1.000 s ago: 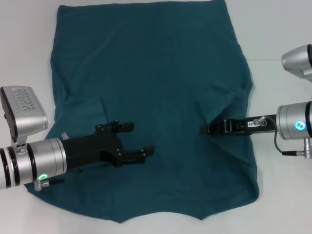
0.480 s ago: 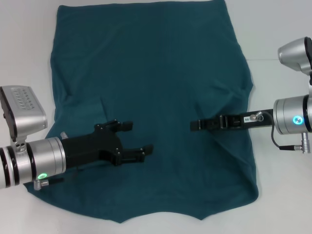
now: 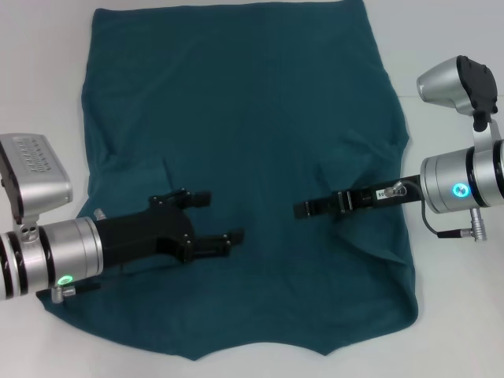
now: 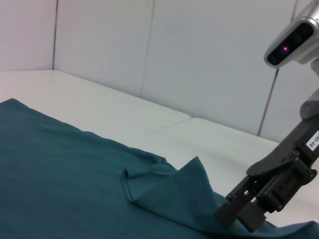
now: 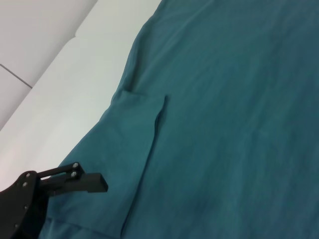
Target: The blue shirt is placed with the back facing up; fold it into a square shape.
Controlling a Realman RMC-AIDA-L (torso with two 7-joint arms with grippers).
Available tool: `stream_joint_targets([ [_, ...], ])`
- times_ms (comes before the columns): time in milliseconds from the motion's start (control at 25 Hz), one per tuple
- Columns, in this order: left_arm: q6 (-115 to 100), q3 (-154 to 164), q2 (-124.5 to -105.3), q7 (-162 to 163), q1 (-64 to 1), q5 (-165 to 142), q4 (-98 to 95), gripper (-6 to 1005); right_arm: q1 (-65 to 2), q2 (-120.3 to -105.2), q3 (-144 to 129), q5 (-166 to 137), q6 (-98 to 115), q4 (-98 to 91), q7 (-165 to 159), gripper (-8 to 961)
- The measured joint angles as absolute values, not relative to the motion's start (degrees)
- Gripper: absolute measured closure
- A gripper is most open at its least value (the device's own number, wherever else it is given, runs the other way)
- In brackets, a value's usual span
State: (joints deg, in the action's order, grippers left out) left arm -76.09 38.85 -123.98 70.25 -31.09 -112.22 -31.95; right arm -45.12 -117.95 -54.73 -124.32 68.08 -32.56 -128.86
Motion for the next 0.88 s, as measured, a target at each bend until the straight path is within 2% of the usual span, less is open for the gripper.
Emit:
stream_joint_targets([
  [480, -76.0, 36.1, -123.58, 70.5, -30.1, -112.7, -33.5, 50, -44.5, -117.15, -54.4, -124.5, 68.2, -34.4, -130.2, 253],
  [880, -76.1, 36.1, -123.53, 71.6, -28.8, -112.7, -35.2, 51, -43.5, -114.88, -54.4, -125.6, 68.4, -34.9, -135.0, 252],
])
